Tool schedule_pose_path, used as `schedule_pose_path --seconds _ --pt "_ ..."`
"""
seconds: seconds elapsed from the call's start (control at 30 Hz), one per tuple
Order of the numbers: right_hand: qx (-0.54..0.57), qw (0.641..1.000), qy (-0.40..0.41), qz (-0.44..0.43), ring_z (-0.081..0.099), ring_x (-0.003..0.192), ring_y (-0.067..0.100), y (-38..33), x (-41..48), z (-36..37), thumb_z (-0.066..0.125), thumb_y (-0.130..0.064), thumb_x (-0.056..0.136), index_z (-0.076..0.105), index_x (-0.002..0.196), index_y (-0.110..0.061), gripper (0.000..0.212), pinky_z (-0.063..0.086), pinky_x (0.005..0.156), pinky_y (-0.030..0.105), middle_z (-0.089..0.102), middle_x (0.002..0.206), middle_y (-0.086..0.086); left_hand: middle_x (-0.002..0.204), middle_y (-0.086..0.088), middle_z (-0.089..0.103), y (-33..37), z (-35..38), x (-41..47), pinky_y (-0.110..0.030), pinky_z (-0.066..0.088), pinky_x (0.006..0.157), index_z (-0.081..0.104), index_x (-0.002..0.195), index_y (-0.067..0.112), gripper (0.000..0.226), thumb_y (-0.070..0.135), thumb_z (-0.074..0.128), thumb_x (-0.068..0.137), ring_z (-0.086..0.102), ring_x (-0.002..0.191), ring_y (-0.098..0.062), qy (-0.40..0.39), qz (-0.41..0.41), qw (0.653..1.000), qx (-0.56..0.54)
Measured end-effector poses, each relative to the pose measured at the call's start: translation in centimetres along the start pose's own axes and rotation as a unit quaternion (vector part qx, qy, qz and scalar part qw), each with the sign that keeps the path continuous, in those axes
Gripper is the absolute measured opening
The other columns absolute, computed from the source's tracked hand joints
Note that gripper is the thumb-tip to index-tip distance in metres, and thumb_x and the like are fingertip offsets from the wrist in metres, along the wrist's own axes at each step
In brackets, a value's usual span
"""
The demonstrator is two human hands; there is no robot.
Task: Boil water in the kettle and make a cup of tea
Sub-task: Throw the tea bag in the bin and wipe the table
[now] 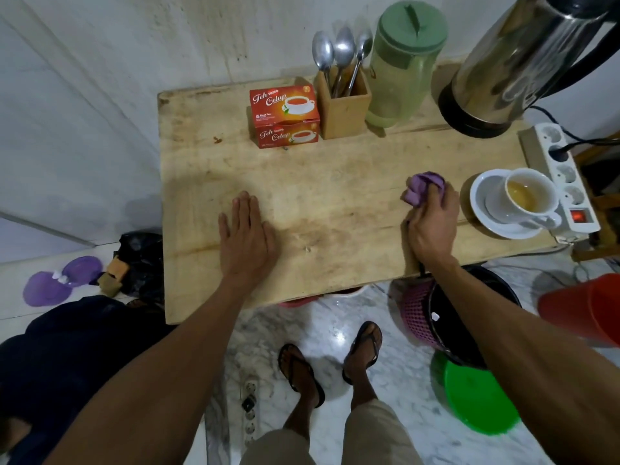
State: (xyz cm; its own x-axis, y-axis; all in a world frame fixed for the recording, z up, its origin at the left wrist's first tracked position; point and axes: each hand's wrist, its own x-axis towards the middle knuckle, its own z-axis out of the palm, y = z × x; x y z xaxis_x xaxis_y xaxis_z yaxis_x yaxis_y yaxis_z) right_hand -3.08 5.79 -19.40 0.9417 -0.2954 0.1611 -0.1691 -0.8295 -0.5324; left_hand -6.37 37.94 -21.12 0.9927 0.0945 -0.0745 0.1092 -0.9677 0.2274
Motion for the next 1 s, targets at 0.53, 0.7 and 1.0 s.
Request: schedule_pose_path --seconds 0.53,0.7,1.0 --pt "0.038 0.982 -0.041 -0.178 0.059 0.116 0.020 -10.4 -3.5 5.0 0.049 -0.015 0.094 0.053 0.130 -0.011 0.036 0.050 0.093 0.027 0.060 0.131 0.002 0.164 -0.011 0.019 -3.5 -1.2 -3.2 -0.052 0.011 0.123 0.019 0.154 0.007 0.060 0.032 0.029 0.100 0.019 0.152 -0.026 -0.010 -0.041 0.999 0.004" --pt "0.089 0.995 0.004 -0.053 0.067 0.096 0.026 -11.8 -2.2 6.6 0.041 -0.027 0.102 0.054 0.122 -0.010 0.029 0.050 0.095 0.046 0.066 0.119 0.010 0.165 -0.009 0.015 -6.6 -1.8 -4.4 -0.051 0.009 0.123 0.016 0.155 0.009 0.065 0.037 0.018 0.097 0.015 0.153 -0.025 -0.006 -0.079 0.997 0.002" --pt "0.054 0.936 -0.152 -0.313 0.048 0.127 0.041 -20.5 -10.2 12.0 0.051 0.001 0.090 0.056 0.132 0.003 0.042 0.044 0.103 0.045 0.049 0.139 0.026 0.161 -0.014 0.025 -7.4 -1.8 -4.7 -0.052 0.019 0.121 0.027 0.152 0.004 0.062 0.033 0.016 0.097 0.025 0.150 -0.028 0.016 -0.073 0.997 0.014"
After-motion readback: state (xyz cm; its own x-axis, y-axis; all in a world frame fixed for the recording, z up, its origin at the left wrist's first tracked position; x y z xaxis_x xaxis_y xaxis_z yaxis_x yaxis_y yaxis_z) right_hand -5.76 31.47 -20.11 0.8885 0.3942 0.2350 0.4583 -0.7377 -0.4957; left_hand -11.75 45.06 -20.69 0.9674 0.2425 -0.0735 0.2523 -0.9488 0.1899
